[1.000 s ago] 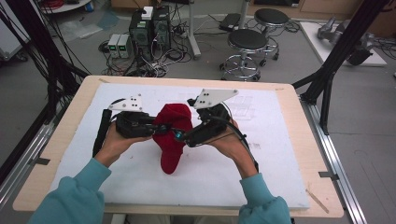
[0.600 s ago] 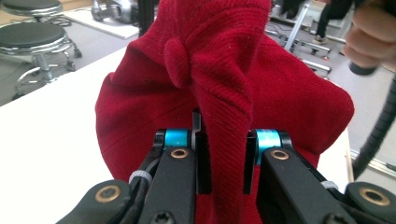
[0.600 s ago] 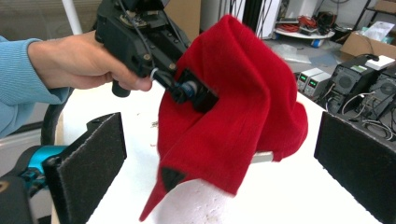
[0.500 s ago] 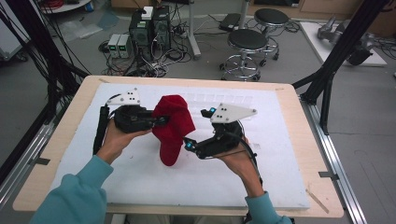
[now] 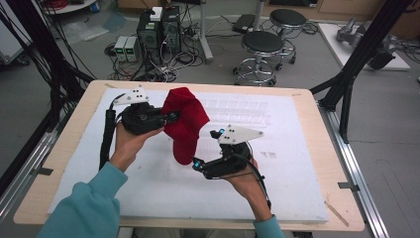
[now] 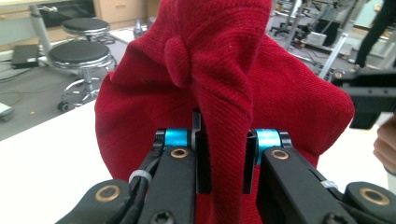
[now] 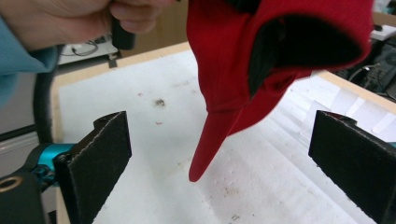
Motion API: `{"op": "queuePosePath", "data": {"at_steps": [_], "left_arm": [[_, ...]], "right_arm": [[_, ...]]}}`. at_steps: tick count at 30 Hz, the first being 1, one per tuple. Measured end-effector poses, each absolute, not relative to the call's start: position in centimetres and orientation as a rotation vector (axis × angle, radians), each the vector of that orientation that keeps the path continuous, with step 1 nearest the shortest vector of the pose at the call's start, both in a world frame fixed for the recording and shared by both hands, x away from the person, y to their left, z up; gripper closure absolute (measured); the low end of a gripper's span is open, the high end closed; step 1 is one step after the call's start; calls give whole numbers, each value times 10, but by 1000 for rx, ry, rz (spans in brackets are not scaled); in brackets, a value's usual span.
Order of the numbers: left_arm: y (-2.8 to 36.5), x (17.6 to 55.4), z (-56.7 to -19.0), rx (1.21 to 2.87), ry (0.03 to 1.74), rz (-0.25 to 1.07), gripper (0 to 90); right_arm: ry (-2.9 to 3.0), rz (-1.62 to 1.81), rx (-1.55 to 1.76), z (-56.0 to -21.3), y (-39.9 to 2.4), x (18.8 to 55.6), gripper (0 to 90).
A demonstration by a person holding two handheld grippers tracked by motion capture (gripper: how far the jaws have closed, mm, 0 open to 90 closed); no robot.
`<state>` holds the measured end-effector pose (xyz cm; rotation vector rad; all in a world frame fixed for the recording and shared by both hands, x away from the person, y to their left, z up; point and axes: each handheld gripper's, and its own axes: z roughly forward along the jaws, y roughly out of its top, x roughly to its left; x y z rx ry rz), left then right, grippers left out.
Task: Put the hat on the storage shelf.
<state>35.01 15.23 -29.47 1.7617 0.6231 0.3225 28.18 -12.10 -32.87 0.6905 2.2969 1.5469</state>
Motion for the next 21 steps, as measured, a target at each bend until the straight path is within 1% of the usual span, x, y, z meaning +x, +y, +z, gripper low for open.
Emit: {"op": "queuePosePath", "data": {"at_steps": [5, 6, 7, 8, 10, 16, 19, 21], "left_arm": [[147, 348, -292, 1741, 655, 347, 829], [145, 347, -291, 1743, 659, 353, 829], [143, 346, -290, 1741, 655, 358, 830], [141, 345, -290, 1741, 651, 359, 829], [137, 344, -287, 1738, 647, 360, 829], [131, 343, -283, 1734, 643, 359, 829], [128, 343, -282, 1734, 643, 360, 829], [127, 343, -282, 1730, 640, 361, 829]], "right_arm": [[2304, 1515, 714, -333, -114, 285, 67], [2302, 1516, 723, -334, -114, 286, 96], [2304, 1515, 724, -334, -113, 287, 159], [2311, 1521, 722, -334, -113, 288, 194], [2290, 1517, 744, -335, -113, 288, 197], [2268, 1525, 809, -346, -115, 291, 263], [2280, 1520, 832, -350, -116, 292, 319], [2269, 1536, 837, -349, -116, 292, 383]]}}
